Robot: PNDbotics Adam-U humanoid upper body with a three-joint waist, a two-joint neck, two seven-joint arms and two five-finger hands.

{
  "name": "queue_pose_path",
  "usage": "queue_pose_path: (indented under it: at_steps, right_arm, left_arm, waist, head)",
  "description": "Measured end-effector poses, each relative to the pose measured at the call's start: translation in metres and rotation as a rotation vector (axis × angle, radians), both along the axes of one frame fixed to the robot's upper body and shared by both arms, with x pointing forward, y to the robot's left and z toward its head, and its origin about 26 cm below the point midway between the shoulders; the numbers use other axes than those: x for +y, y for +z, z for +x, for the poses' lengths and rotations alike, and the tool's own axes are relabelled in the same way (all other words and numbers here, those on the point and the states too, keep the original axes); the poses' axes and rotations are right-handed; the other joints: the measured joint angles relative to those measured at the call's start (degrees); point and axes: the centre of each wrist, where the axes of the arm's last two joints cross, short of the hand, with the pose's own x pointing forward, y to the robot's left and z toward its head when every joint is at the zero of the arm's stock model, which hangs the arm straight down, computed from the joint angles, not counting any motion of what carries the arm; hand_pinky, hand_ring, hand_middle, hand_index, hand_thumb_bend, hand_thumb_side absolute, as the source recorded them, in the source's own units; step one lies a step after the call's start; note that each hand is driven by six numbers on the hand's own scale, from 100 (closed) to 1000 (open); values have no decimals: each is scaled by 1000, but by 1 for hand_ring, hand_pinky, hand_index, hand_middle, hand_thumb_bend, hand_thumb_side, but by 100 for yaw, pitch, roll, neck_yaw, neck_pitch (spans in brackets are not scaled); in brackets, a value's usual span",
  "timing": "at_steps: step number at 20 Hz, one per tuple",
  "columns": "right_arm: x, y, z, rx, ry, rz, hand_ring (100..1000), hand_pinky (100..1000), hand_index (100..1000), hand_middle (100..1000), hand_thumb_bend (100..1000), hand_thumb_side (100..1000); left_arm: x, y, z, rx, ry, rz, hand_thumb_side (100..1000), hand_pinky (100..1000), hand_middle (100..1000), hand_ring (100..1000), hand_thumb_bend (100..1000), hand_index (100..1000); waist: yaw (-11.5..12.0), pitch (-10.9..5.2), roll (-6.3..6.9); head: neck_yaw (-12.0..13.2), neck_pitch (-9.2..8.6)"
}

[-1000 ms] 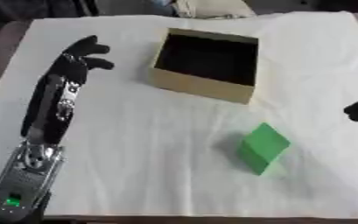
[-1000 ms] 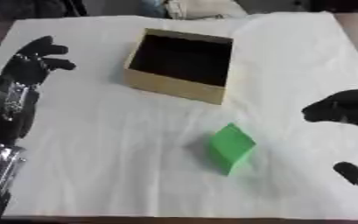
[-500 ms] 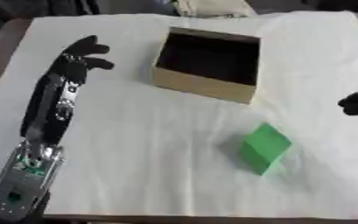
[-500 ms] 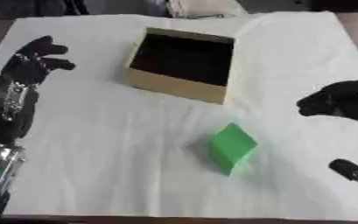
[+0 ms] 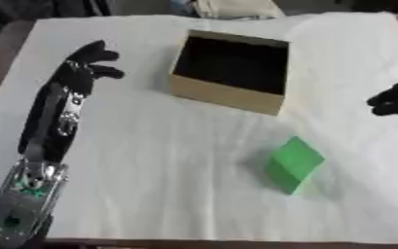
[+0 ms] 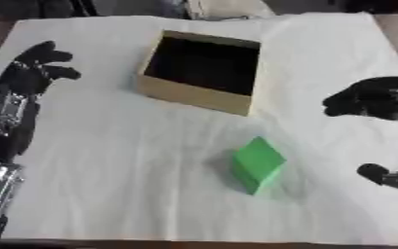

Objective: Pick up objects on the table and place them in the box.

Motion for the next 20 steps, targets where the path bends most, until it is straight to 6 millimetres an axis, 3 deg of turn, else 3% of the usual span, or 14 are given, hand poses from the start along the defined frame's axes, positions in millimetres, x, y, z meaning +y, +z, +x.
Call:
queue_pose_path:
  at_steps: [20]
  right_arm:
    - [22, -13, 34, 16, -16, 11, 949, 963, 1000, 947, 269, 473]
  left_arm:
    - [-5, 4, 2, -3, -39, 4, 921, 831, 748, 691, 100, 913]
  waist:
    - [192, 37, 12]
  head:
    - [-198, -21]
